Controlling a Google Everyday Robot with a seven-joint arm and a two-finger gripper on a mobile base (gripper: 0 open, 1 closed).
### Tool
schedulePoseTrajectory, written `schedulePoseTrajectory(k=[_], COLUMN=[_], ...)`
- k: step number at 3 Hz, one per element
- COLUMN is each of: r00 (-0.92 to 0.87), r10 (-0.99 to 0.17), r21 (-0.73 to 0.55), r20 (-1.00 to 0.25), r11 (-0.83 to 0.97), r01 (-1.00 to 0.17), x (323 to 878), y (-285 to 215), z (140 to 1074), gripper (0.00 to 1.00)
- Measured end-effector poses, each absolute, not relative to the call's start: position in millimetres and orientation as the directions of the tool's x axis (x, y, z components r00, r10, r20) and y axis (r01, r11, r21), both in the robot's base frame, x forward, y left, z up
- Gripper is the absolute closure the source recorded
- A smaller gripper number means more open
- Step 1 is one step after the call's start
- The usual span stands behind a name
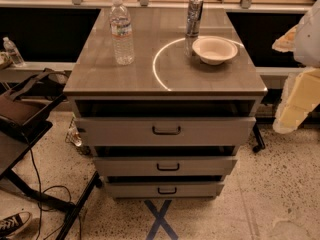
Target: Knock water bottle over
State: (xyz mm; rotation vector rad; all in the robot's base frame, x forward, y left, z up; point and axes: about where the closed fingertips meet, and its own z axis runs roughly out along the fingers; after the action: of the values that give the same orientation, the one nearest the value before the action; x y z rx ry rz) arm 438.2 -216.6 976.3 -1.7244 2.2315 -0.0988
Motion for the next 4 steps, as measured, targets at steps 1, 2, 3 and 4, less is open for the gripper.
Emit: schedulePoseTrajectory(k=[1,2,3,4], r00=[-0.222,-0.251,-0.31,-0.324], r10=[-0.952,-0.913,-0.814,-0.699], r21=[-0.252,-0.286,-0.256,-0.19], r20=[-0.211,-0.321,-0.491,-0.638], r11=[0.272,0.346,0.475,0.55], r01=[-0.929,-0.894,-0.842,-0.813], x=[439,449,444,440], y=[-216,-205,-196,-184], z=[978,980,970,935], gripper=[0.0,0.0,0.0,0.0])
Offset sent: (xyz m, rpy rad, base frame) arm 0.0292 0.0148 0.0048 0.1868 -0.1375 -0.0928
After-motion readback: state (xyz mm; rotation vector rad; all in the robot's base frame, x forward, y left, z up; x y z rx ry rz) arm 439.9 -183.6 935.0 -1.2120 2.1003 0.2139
